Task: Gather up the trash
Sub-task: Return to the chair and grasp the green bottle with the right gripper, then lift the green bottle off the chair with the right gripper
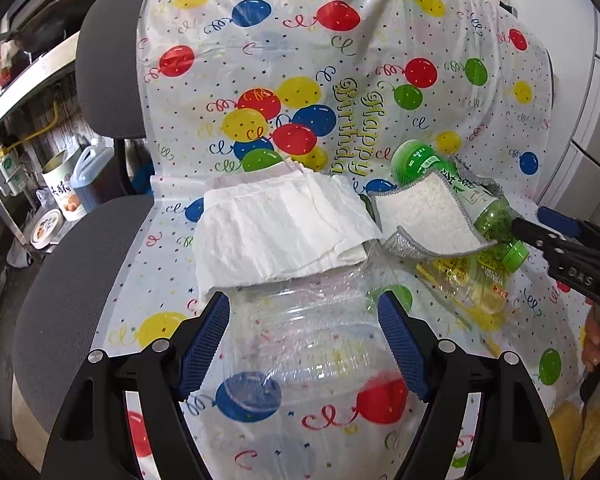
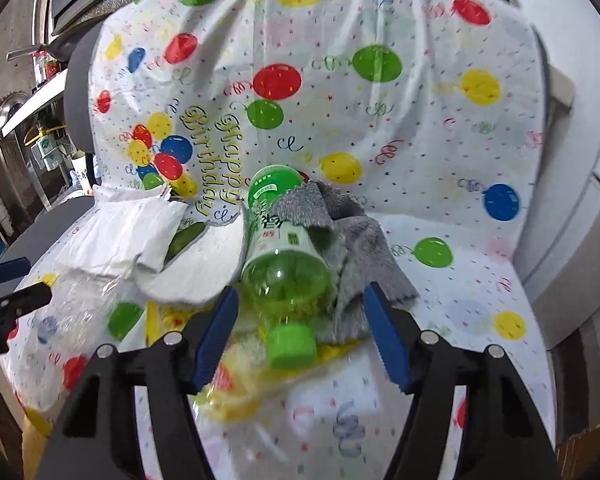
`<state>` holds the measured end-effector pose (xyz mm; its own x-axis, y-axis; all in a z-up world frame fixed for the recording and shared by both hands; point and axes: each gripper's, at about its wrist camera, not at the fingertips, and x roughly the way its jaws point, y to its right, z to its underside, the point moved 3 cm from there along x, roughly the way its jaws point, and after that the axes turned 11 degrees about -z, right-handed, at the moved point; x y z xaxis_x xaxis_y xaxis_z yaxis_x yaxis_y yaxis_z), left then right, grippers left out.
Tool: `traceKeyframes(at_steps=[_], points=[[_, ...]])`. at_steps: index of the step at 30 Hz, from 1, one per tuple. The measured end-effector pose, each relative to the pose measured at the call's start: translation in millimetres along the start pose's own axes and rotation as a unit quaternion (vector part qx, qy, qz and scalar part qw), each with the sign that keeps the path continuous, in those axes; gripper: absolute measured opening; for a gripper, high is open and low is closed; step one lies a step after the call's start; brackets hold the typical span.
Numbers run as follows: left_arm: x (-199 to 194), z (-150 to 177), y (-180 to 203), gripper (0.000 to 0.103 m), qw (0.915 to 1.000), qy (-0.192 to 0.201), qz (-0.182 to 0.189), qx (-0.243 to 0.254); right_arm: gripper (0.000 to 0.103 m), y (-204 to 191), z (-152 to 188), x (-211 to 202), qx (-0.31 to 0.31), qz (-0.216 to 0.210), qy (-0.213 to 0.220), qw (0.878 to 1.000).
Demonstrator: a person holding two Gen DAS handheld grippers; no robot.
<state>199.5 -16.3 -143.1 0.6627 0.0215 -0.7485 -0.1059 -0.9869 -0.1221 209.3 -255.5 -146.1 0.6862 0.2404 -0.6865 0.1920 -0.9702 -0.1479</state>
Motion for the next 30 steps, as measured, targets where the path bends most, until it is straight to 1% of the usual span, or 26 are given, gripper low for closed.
traceKeyframes(at_steps=[2,7,10,12,14,15,17,19,22,24,26,27,30], points=[[4.3,-2.2,1.6,0.077,1.0,-0.002,-0.001,0.0,0.065,3.7,-3.6,12.4,0.004,0.001,-0.009,1.0],[12.3,-0.4,1.8,0.077,0.9999,-0.01,-0.003,-0.001,0.07,5.2,-12.2,38.7,0.011,-0.012,-0.025,1.0],[14.6,0.6,0.8,0.077,0.9999,-0.015,-0.005,-0.002,0.071,5.0,-16.3,58.6,0.012,-0.01,-0.046,0.999],[14.0,0.9,0.2,0.077,0.9999,-0.014,-0.008,-0.001,0.071,6.2,-17.2,70.3,0.011,-0.001,-0.061,0.998],[12.9,1.1,-1.5,0.077,0.9998,-0.013,-0.015,-0.001,0.072,6.7,-17.5,73.3,0.011,0.008,-0.063,0.998],[12.2,1.1,-2.7,0.077,0.9998,-0.012,-0.017,-0.002,0.068,6.2,-18.9,70.1,0.016,0.009,-0.058,0.998],[8.9,1.8,-5.5,0.077,0.9997,-0.009,-0.023,-0.003,0.067,2.1,-21.5,57.5,0.016,0.016,-0.036,0.999],[6.1,1.9,-8.8,0.077,0.9996,-0.007,-0.026,-0.006,0.066,-4.5,-23.3,42.4,0.01,0.012,-0.02,1.0],[0.0,2.6,-9.1,0.077,0.9996,-0.004,-0.026,-0.007,0.066,-11.2,-24.7,17.5,0.014,-0.004,0.0,1.0],[-5.8,3.5,-6.1,0.077,0.9998,0.0,-0.021,-0.002,0.066,-15.3,-22.7,-7.9,0.02,-0.022,0.017,0.999],[-11.6,5.1,0.2,0.077,0.9999,0.003,-0.015,0.007,0.066,-19.5,-20.4,-31.9,0.023,-0.03,0.036,0.999],[-14.3,5.8,5.4,0.077,0.9998,0.005,-0.011,0.013,0.066,-20.3,-18.6,-44.1,0.023,-0.029,0.045,0.998],[-18.1,6.8,18.4,0.077,0.9997,0.005,0.005,0.023,0.066,-17.4,-6.0,-85.2,0.022,-0.001,0.074,0.997]])
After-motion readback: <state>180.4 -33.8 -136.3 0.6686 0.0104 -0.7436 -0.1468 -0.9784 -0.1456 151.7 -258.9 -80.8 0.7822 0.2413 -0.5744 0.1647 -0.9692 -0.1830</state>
